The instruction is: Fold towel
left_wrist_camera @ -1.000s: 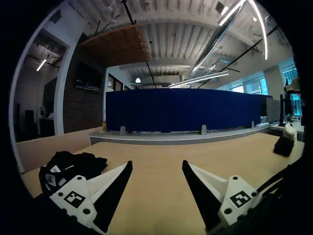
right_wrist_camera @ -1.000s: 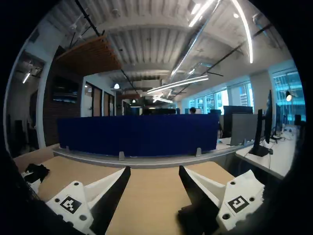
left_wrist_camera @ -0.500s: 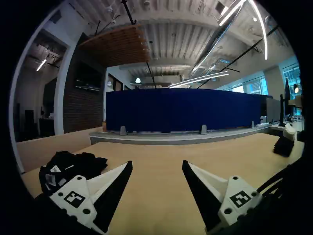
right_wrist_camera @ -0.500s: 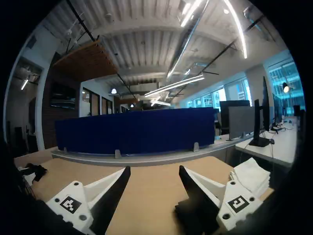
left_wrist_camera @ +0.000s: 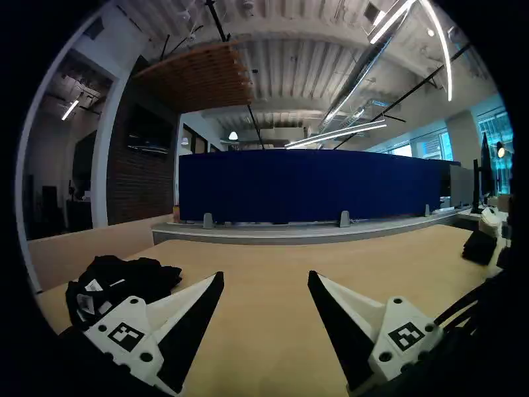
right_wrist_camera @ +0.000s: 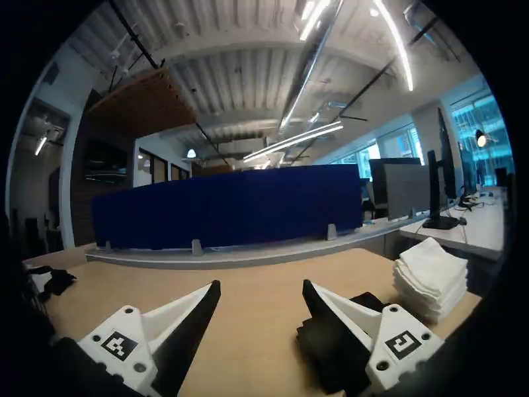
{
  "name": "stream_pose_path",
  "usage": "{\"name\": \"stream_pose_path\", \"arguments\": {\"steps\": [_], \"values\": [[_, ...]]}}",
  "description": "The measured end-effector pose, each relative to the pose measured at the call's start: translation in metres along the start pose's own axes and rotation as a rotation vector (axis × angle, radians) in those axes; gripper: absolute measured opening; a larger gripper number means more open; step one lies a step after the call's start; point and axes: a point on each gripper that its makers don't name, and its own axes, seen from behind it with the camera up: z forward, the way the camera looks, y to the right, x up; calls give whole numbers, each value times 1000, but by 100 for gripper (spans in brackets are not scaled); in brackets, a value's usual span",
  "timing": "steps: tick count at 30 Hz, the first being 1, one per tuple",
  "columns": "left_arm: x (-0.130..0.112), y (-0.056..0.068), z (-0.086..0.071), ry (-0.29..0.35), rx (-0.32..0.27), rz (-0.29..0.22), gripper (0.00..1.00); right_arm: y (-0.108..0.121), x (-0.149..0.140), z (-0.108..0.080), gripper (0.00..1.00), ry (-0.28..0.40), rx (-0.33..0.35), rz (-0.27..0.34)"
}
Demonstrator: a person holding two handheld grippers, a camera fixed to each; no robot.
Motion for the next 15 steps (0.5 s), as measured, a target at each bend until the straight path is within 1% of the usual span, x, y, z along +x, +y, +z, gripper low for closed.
{"name": "stream_pose_path", "arguments": {"steps": [3,6,12,15], "values": [[0,0,0,0,0,0,94,-1,-10,0,96,2,2,-20],[0,-1,0,0,0,0,94,-4,-16,1,96,-1,6,-28],[0,-1,0,0,0,0,94,-11,-28,-1,96,-4,24,-11],[0,-1,0,0,0,0,94,-10,-30,-3,96,-4,23,5]]}}
